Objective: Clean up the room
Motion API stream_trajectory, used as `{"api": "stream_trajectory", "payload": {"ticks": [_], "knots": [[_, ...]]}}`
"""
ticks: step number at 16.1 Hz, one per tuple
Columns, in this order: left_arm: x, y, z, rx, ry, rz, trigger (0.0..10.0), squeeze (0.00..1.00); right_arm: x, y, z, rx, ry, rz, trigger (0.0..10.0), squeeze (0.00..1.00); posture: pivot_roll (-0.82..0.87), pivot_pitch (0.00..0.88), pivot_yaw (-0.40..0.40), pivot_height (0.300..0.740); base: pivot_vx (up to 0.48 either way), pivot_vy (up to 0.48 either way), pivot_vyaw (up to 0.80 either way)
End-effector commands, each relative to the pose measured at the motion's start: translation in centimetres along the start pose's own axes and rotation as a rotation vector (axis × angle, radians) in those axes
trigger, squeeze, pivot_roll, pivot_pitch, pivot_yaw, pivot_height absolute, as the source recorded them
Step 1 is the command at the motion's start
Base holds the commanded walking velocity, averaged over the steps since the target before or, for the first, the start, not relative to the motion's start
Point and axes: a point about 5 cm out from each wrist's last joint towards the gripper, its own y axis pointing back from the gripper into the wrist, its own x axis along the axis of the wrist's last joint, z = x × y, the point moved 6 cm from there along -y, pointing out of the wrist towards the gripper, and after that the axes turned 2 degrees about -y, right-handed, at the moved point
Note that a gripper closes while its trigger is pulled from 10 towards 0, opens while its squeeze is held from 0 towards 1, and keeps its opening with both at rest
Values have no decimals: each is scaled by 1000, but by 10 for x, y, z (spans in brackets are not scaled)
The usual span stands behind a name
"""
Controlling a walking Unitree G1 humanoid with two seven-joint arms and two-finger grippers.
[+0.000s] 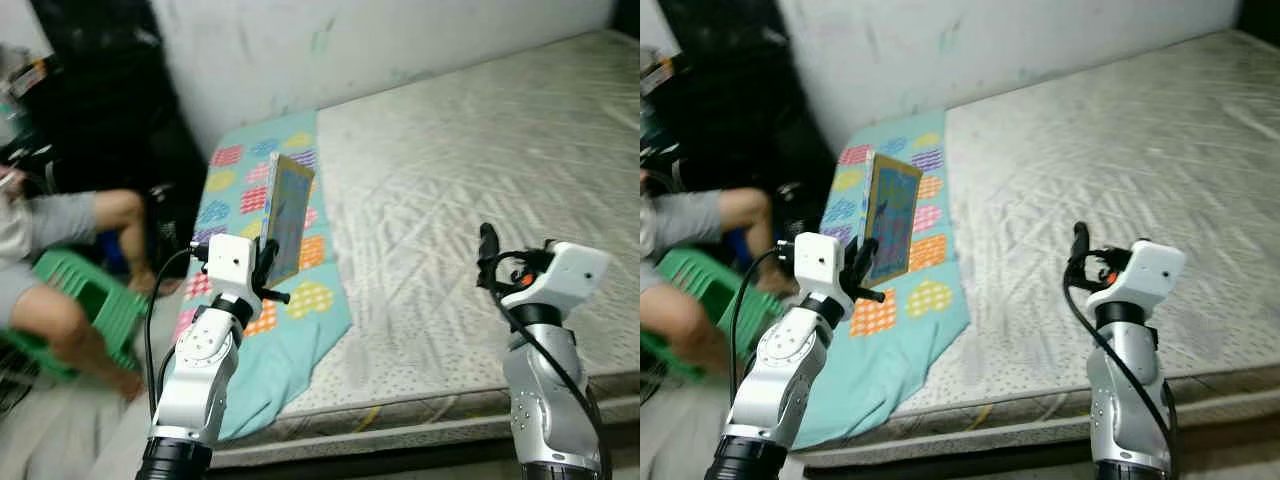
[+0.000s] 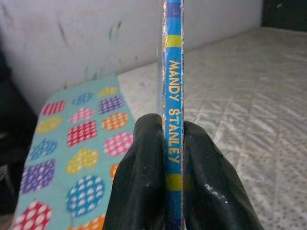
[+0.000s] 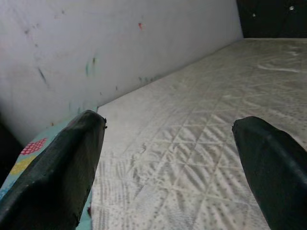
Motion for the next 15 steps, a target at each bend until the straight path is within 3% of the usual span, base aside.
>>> {"api": "stream_trajectory", "payload": {"ticks": [1, 2, 5, 9, 13, 15], "knots": [[0, 5, -15, 52, 5, 12, 10000, 0, -16, 0, -23, 94, 12, -65, 10000, 0, -311, 0, 236, 740, 0, 0, 0], [-7, 13, -17, 98, 32, 7, 10000, 0, -25, -2, -36, 162, 28, -107, 10000, 0, -284, 0, 192, 740, 0, 0, 0], [-14, 24, -20, 157, 64, -3, 10000, 0, -33, -3, -51, 235, 37, -148, 10000, 0, -234, 0, 117, 740, 0, 0, 0], [-28, 47, -40, 304, 113, -32, 10000, 0, -42, -8, -85, 385, 60, -196, 10000, 0, -142, 0, 7, 740, 0, 0, 0], [-30, 61, -61, 373, 97, -43, 10000, 0, -54, -12, -117, 444, 20, -223, 10000, 0, -68, 0, 0, 740, 0, 0, 0], [-31, 63, -66, 386, 96, -47, 10000, 0, -52, -12, -124, 461, 16, -211, 10000, 0, -69, 0, 8, 740, 0, 0, 0]]}}
